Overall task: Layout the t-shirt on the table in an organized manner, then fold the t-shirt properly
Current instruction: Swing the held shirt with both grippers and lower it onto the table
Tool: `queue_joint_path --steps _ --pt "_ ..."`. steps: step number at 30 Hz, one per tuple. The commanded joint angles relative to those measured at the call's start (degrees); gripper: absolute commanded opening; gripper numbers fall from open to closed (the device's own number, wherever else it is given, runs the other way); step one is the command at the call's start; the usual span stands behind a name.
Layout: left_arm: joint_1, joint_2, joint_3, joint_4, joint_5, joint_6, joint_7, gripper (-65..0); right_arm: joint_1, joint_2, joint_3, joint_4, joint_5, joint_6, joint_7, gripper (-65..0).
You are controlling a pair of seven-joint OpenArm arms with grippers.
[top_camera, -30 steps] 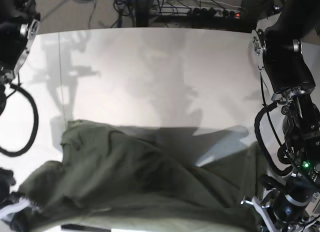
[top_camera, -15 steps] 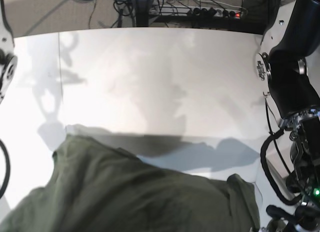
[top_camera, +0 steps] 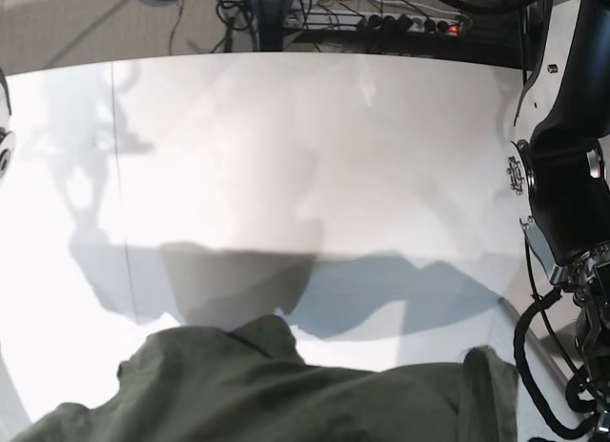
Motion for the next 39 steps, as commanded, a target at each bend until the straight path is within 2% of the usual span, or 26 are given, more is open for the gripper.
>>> queue_joint_path --steps 1,6,13,18,23,27,30,36,39 --pt "-0.50 -0.43 0.31 0.91 0.12 0.72 -0.59 -65.0 2.09 1.55 0.65 0.79 -0.79 -0.32 2.19 -65.0" --pt "2.84 -0.07 1.45 4.60 -0.49 0.72 3.01 -65.0 1.30 2.43 0.91 2.37 -0.79 -0.32 1.93 -65.0" --pt "2.31 0.19 5.23 8.91 -0.49 0.72 4.33 -65.0 -0.99 2.43 8.38 3.43 -0.79 -0.32 2.10 -65.0" --pt "1.69 2.12 9.37 9.44 -0.58 0.72 6.17 -65.0 -1.17 2.43 12.34 3.60 -0.79 -0.32 2.10 -65.0" --pt "0.20 3.79 9.19 9.00 -0.58 0.72 6.00 -65.0 0.24 2.60 12.87 3.34 -0.79 -0.32 2.19 -65.0" --pt "-1.82 3.71 9.28 7.85 0.03 0.81 5.91 -65.0 3.58 3.13 10.05 -0.70 -0.79 -0.32 2.45 -65.0" --pt "-2.97 3.35 8.75 7.06 0.03 0.81 5.91 -65.0 4.64 3.13 6.89 -5.71 -0.79 -0.32 4.91 -65.0" --pt "-3.41 -0.51 8.58 3.11 0.03 1.07 5.38 -65.0 4.72 2.87 -0.50 -16.26 -0.79 -0.32 11.86 -65.0" --pt "-3.23 -2.01 8.58 0.29 0.21 1.16 1.25 -65.0 5.25 2.78 -3.13 -19.87 -0.79 -0.32 14.41 -65.0"
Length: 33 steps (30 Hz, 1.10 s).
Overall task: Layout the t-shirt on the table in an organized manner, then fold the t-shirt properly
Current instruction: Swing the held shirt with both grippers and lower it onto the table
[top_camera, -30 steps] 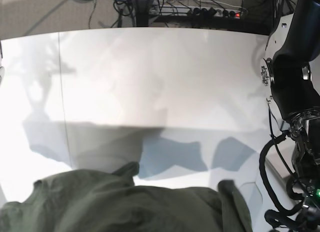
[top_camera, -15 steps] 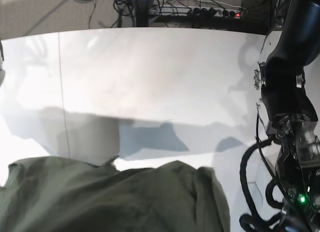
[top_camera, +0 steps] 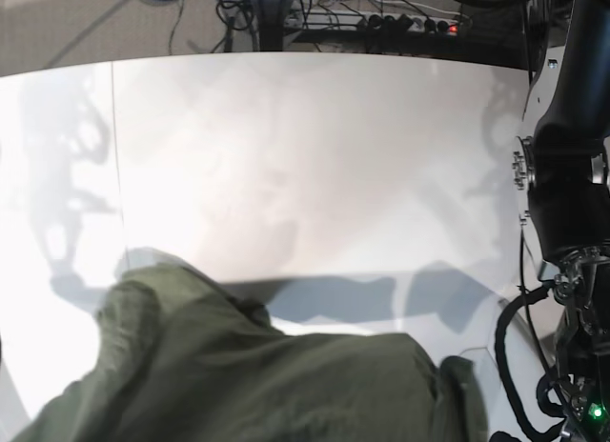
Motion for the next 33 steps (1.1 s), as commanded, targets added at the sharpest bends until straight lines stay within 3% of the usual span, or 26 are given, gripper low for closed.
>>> queue_joint_path --steps 1,6,9,15,20,24,27,33 --pt "-2.01 -1.00 -0.39 -0.50 2.18 0.92 -1.77 -65.0 3.20 0.77 -0.76 -0.36 -0.33 -0.43 2.65 -65.0" --pt "-2.18 -1.18 -2.94 -6.39 11.77 0.48 -6.87 -65.0 5.66 -2.22 -5.68 -4.49 -0.33 -0.34 3.62 -65.0" --pt "-2.18 -1.44 -5.75 -7.36 11.68 0.48 -7.40 -65.0 5.84 -4.24 -9.55 -4.58 -0.33 -0.34 3.53 -65.0" --pt "0.72 -7.16 -6.80 -7.01 11.59 0.48 -7.57 -65.0 4.34 -9.52 -18.25 -4.58 -0.33 -0.34 3.27 -65.0" --pt "5.99 -9.44 -6.28 -4.02 11.59 0.48 -7.57 -65.0 1.62 -12.24 -19.22 -3.96 -0.42 -0.96 3.27 -65.0" --pt "9.95 -9.09 -6.01 -1.38 11.06 0.04 -7.57 -65.0 -2.25 -11.89 -10.43 -0.09 -0.42 -2.28 1.95 -65.0" --pt "11.09 -8.65 -6.01 0.64 7.63 -2.95 -7.31 -65.0 -5.15 -11.63 -1.81 6.24 -0.51 -2.28 -3.50 -65.0" --pt "11.27 -5.22 -6.01 7.76 5.35 -3.92 -3.79 -65.0 -13.24 -9.25 9.71 22.59 -0.60 -2.36 -12.03 -65.0"
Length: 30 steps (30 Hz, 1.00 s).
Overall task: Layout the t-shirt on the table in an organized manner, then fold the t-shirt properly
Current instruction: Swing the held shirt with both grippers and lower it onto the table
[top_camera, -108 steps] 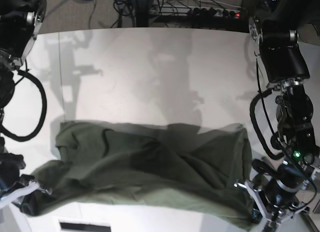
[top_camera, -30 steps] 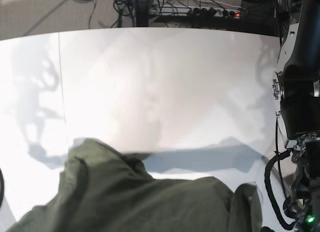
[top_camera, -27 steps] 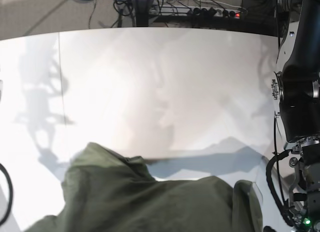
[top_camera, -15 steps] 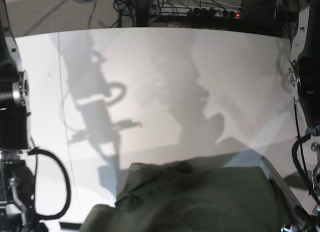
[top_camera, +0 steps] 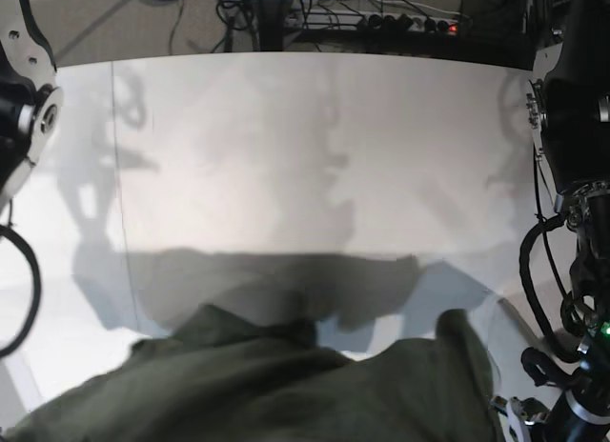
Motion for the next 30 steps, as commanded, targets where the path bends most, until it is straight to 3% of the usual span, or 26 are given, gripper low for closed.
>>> queue_joint_path --steps 1,4,8,12,16,23,25,28,30 --pt "-1.69 0.60 -0.39 1.94 -0.06 -0.34 0.48 -65.0 -0.62 0.58 1.23 2.18 0.06 0.00 0.76 -65.0" --pt "-1.69 1.91 -1.01 3.87 -2.08 -3.94 4.78 -65.0 -6.24 0.58 5.54 6.49 0.15 0.26 0.76 -65.0" --pt "-1.52 1.91 -0.48 3.69 -2.60 -4.91 6.45 -65.0 -8.88 0.84 8.88 8.08 0.15 0.26 0.84 -65.0" --pt "-0.72 1.91 -0.31 2.64 -2.52 -4.91 6.19 -65.0 -6.33 1.55 8.53 6.14 0.15 0.26 0.84 -65.0" --pt "-0.99 2.00 -0.31 -3.78 -2.52 -4.91 5.40 -65.0 -1.14 2.08 3.52 -4.50 -0.03 0.26 1.63 -65.0" --pt "-2.92 4.38 -0.31 -22.86 -1.81 -4.38 -5.50 -65.0 8.09 4.89 -9.32 -33.68 -0.12 0.35 17.90 -65.0" --pt "-5.91 5.17 -0.31 -30.94 -1.46 -2.10 -9.46 -65.0 12.66 4.98 -13.89 -45.02 -0.12 0.70 23.96 -65.0" --pt "-13.65 7.10 -0.31 -44.13 1.09 0.01 -16.49 -65.0 21.27 4.98 -21.45 -59.71 -0.12 4.83 32.93 -65.0" --pt "-19.27 8.60 -0.31 -50.37 2.85 0.45 -18.07 -65.0 24.97 4.89 -24.61 -62.43 -0.12 6.15 35.48 -65.0"
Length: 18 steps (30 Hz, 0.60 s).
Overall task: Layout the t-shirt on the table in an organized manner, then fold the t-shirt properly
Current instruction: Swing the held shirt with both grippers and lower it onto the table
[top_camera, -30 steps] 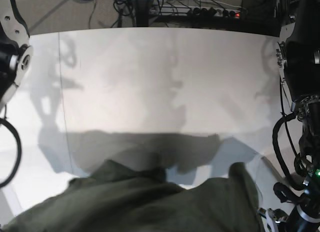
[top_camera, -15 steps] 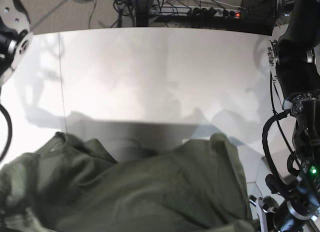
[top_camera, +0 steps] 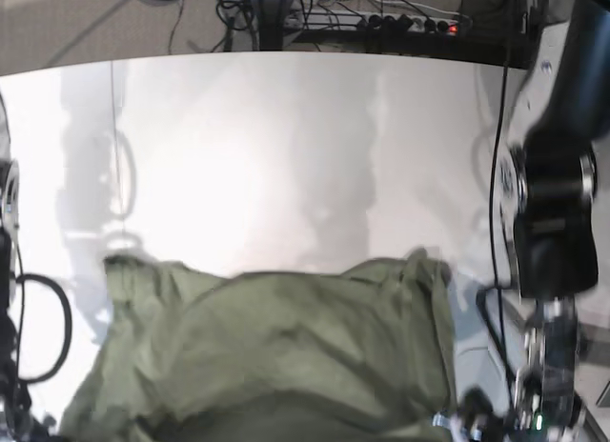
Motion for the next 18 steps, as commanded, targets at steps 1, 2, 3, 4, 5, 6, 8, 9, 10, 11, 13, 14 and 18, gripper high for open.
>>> queue_joint_path --steps 1,2,3,4,5,6,8,9,10,11,13,14,18 --pt "-4.90 0.12 -0.09 0.77 -0.21 0.60 -2.66 -65.0 4.65 1.20 -0.34 1.98 0.26 -0.17 2.89 -65.0" --pt "-6.93 0.47 -0.09 0.24 0.14 0.60 -2.75 -65.0 5.70 1.28 -0.42 3.48 0.26 -0.17 2.72 -65.0" --pt "-8.77 0.47 -0.09 0.24 0.05 0.60 -2.58 -65.0 6.49 1.37 -0.42 5.33 0.26 -0.17 2.72 -65.0" --pt "-10.44 0.56 -0.09 0.59 0.23 0.60 -2.58 -65.0 7.02 2.34 -0.42 7.87 0.26 -0.17 2.54 -65.0" --pt "-11.94 0.56 -0.09 1.65 0.23 0.52 -2.40 -65.0 7.02 3.30 -0.51 11.22 0.26 -0.17 2.10 -65.0" --pt "-12.82 0.47 -0.09 2.88 0.23 0.52 -2.14 -65.0 7.02 4.01 -0.42 14.29 0.26 -0.17 1.22 -65.0" --pt "-13.43 -0.06 -0.09 6.13 -0.04 0.34 1.03 -65.0 6.93 5.24 0.02 21.24 0.26 -0.34 -2.82 -65.0" --pt "-13.08 -0.24 0.00 7.80 -0.04 0.34 3.14 -65.0 6.23 5.94 0.63 24.05 0.26 -0.34 -5.19 -65.0" --pt "-11.76 -0.67 0.09 9.73 -0.04 0.08 4.81 -65.0 5.00 6.47 1.86 26.78 0.26 -0.34 -7.57 -65.0" --pt "-9.21 -1.03 0.44 11.93 0.05 -0.54 5.95 -65.0 3.42 6.65 3.36 29.15 0.26 -0.34 -9.85 -65.0" --pt "-2.88 -2.61 2.64 17.38 0.32 -1.24 6.39 -65.0 -1.07 6.65 6.34 33.90 0.26 -0.34 -14.34 -65.0" --pt "1.25 -3.40 3.43 20.11 0.05 -1.33 6.48 -65.0 -4.32 6.65 8.10 35.92 0.26 -0.34 -15.83 -65.0" --pt "15.49 -4.10 4.22 28.55 0.32 -1.33 6.57 -65.0 -19.00 4.54 14.52 43.39 0.34 -0.34 -18.47 -65.0"
